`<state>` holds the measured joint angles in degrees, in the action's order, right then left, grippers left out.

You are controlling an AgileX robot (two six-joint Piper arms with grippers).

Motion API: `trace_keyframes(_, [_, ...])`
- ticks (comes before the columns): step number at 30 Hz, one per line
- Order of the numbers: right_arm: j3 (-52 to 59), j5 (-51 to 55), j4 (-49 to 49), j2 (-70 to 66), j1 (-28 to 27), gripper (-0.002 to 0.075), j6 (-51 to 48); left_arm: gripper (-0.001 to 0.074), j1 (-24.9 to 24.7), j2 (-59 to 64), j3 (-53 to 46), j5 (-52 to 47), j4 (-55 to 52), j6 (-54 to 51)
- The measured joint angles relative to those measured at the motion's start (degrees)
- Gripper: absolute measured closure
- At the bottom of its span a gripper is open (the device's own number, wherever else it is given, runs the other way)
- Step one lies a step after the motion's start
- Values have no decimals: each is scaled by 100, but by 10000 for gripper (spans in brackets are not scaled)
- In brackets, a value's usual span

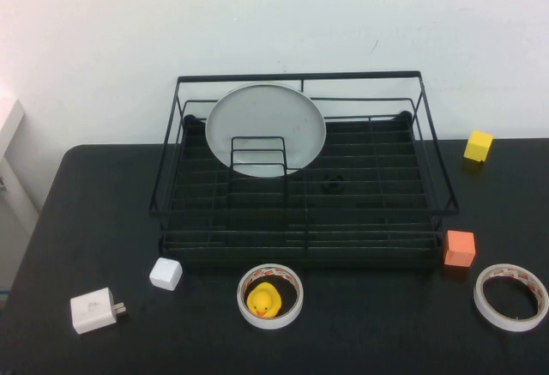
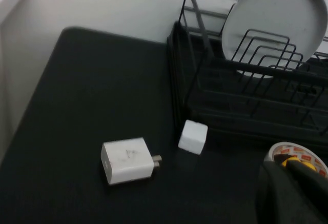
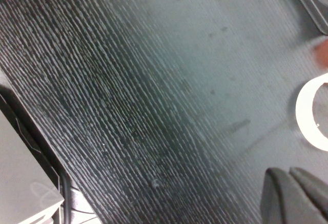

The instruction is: Place plate on rack

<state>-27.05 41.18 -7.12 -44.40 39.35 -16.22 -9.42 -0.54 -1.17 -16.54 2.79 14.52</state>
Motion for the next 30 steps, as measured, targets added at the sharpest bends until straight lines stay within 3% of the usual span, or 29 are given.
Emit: trace_keyframes(30, [0,0,3,0,0,728,0,736,11,0,11,-132,-1,69])
